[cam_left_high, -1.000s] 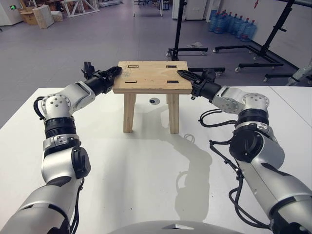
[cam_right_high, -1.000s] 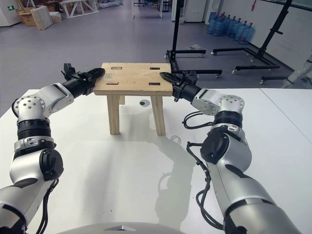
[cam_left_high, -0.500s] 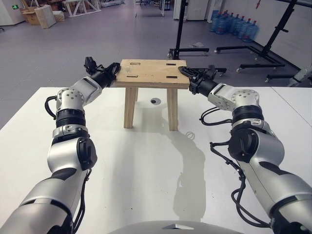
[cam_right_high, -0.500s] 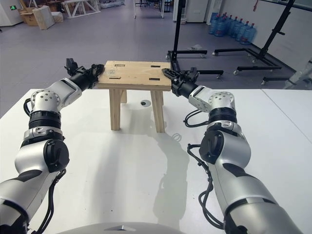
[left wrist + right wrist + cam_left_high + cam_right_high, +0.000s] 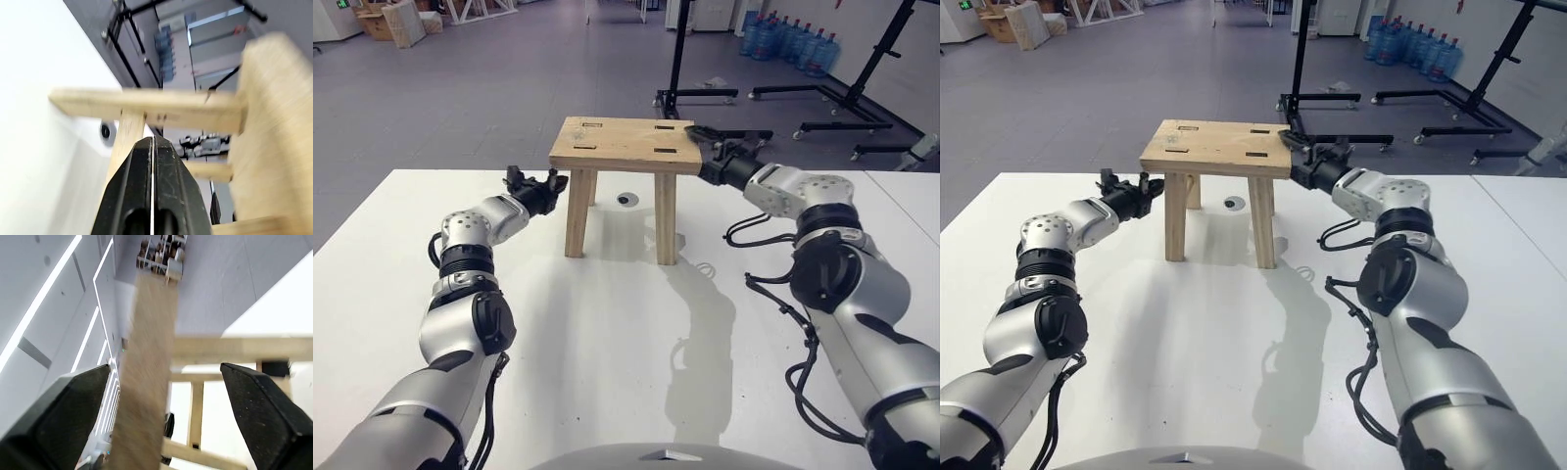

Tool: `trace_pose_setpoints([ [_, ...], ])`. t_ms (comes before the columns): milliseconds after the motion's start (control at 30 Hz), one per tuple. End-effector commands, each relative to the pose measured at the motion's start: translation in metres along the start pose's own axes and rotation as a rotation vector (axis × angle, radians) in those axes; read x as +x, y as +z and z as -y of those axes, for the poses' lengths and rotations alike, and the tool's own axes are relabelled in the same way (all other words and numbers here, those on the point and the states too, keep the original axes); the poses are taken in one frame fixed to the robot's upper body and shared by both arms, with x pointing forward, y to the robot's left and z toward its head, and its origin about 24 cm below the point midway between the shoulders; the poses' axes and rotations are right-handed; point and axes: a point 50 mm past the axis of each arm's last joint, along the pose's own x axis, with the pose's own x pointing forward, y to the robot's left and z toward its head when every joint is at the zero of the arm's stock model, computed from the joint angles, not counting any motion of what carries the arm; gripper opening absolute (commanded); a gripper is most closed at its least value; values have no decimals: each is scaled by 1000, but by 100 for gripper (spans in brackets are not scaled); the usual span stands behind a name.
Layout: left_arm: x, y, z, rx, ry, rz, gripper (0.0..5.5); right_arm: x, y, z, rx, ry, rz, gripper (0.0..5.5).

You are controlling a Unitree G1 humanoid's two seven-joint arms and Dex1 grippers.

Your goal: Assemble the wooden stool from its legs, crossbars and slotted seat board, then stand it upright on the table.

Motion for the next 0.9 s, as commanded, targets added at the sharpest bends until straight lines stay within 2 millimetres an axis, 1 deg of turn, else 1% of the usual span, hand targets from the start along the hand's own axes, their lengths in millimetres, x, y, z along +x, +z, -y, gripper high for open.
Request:
trace_pose_setpoints([
  [33,-40,46,-17,33,70,224,0,-27,36,-6,-31,30,152,414],
  [67,-48,47,-26,49,100,249,0,-32,38,-2,-57,18,157,414],
  [100,-57,48,-37,97,152,284,0,-38,42,7,-138,-34,180,414],
  [133,-68,49,-48,179,222,326,0,-44,44,22,-263,-119,201,414],
  [167,-81,48,-58,322,312,368,0,-48,42,39,-430,-219,225,414],
  [200,-88,45,-63,423,366,391,0,-50,39,48,-544,-270,236,414],
  [233,-93,36,-64,558,406,404,0,-49,27,60,-659,-326,244,414],
  [267,-94,28,-63,677,432,414,0,-49,16,68,-740,-370,262,414],
  [333,-94,10,-61,824,436,445,0,-55,-6,85,-869,-463,312,414],
  [367,-95,0,-62,890,442,461,0,-58,-21,93,-925,-502,327,414],
  [400,-97,-7,-65,938,457,480,0,-58,-35,97,-981,-526,335,414],
  [467,-101,-17,-69,998,483,517,0,-53,-56,96,-1051,-534,352,414],
  [533,-101,-21,-71,1011,484,557,0,-47,-67,92,-1079,-541,387,414],
  [600,-99,-17,-73,989,484,583,0,-45,-68,91,-1107,-566,415,414],
  [667,-97,-12,-72,968,477,602,0,-47,-63,92,-1103,-588,450,414],
  [767,-91,-15,-70,983,457,604,0,-50,-62,98,-1077,-624,474,414],
  [900,-87,-17,-74,959,475,607,0,-50,-65,104,-1074,-657,483,414],
])
